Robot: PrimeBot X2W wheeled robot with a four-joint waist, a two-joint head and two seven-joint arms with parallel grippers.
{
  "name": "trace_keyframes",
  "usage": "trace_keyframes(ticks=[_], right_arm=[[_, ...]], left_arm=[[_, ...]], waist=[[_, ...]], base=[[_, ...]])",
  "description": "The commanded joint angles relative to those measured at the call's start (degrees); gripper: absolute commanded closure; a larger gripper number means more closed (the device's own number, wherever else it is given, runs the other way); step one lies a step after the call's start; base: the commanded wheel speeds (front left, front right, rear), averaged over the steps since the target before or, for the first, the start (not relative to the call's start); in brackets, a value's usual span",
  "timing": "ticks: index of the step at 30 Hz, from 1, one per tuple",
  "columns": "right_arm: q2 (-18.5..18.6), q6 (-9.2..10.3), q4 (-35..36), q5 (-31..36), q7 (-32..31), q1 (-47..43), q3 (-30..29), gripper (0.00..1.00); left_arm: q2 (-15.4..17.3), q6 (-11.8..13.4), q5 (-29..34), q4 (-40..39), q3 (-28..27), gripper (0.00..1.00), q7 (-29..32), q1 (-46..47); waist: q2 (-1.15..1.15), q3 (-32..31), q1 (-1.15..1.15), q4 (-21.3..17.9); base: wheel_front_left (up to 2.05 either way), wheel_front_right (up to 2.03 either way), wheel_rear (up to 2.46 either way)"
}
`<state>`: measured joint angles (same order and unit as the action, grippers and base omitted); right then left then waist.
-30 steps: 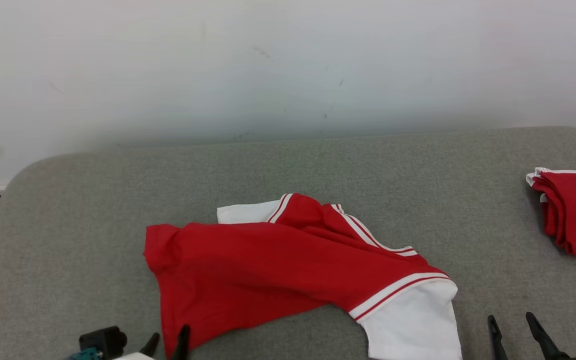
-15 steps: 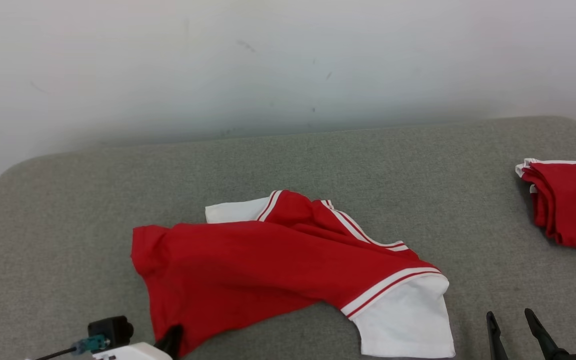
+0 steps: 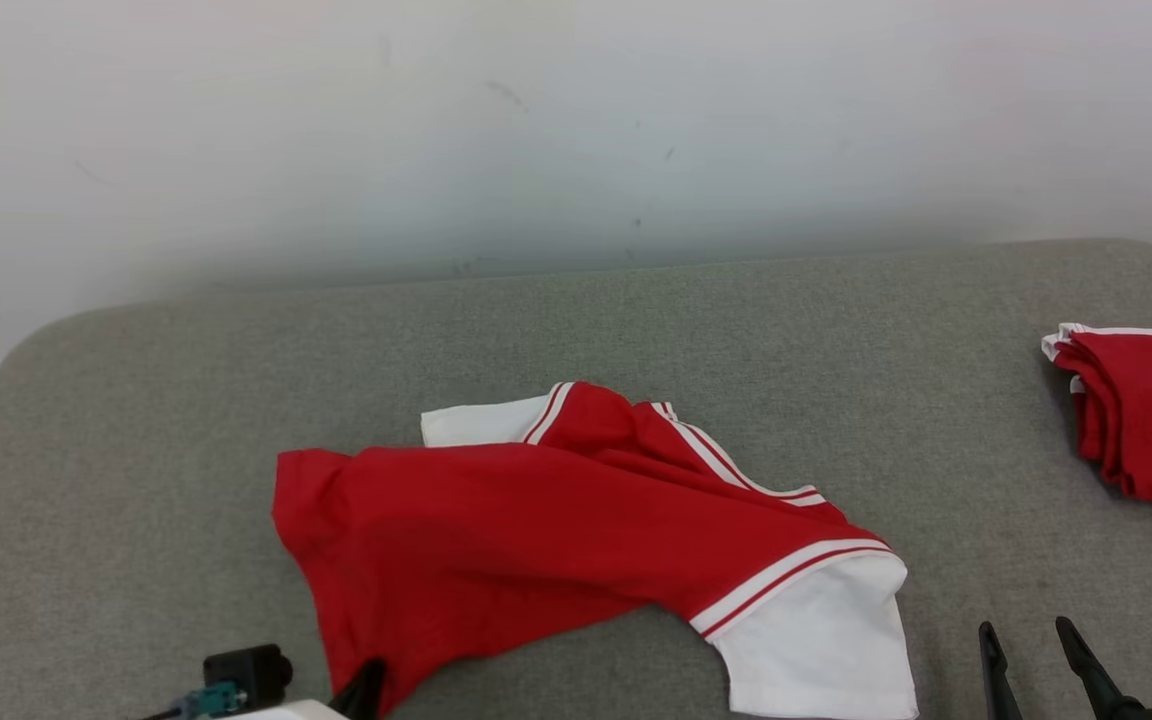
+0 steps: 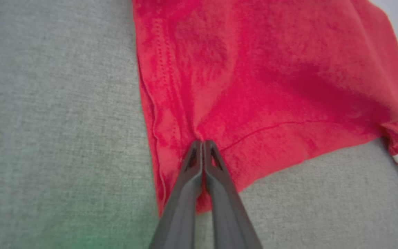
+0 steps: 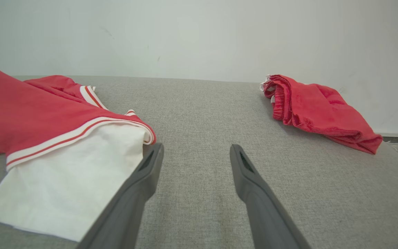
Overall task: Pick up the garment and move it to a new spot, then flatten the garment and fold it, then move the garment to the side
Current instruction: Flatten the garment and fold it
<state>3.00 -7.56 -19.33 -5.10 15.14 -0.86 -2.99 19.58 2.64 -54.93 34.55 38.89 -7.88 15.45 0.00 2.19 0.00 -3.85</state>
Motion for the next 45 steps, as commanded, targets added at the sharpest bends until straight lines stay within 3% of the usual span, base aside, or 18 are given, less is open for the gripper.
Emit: trace_keyframes(ticks=[1,8,25,36,37,38,39,45], right_arm=[[0.0,0.16,0.0,0.0,0.0,-0.1,-0.3,0.00],[0.0,0.16,-0.1,0.2,0.0,-0.7,-0.6,0.00],[0.0,0.16,0.1,0.0,0.0,-1.9,-0.2,0.00],[0.0,0.16,-0.5,0.2,0.0,-2.2,0.1,0.00],[0.0,0.16,-0.5,0.2,0.0,-2.2,0.1,0.00],[0.0,0.16,-0.6,0.3,0.0,-2.2,0.1,0.00],[0.0,0.16,-0.6,0.3,0.0,-2.3,0.1,0.00],[0.3,0.16,0.6,0.2,0.0,-2.5,-0.9,0.00]], left_arm=[[-0.8,0.1,0.7,-0.6,0.8,1.00,-0.8,-1.2],[-0.5,1.1,2.8,-3.7,2.6,1.00,-2.6,-3.8],[2.0,8.4,9.6,-15.9,2.5,1.00,-7.0,-12.4],[-0.8,6.4,11.0,-9.5,2.8,1.00,-7.2,-15.5],[-0.9,6.6,11.5,-9.4,2.2,0.78,-7.2,-15.2],[-1.0,7.0,12.1,-9.5,1.4,0.46,-7.2,-15.1],[-1.1,7.3,12.5,-9.8,0.3,0.00,-7.2,-15.4],[-2.0,10.4,17.9,-17.6,-9.8,0.00,-7.2,-19.2]], waist=[[0.00,-0.4,0.00,0.3],[0.00,-1.3,0.00,1.2],[0.00,-2.1,0.00,2.3],[0.00,-2.3,0.00,3.3],[0.00,-2.4,0.00,3.4],[0.00,-2.5,0.00,3.4],[0.00,-2.6,0.00,3.5],[0.00,-3.2,0.00,3.9]], base=[[0.00,0.00,0.00],[0.00,0.00,0.00],[0.00,0.00,0.00],[0.00,0.00,0.00],[0.00,0.00,0.00],[0.00,0.00,0.00],[0.00,0.00,0.00],[0.00,0.00,0.00]])
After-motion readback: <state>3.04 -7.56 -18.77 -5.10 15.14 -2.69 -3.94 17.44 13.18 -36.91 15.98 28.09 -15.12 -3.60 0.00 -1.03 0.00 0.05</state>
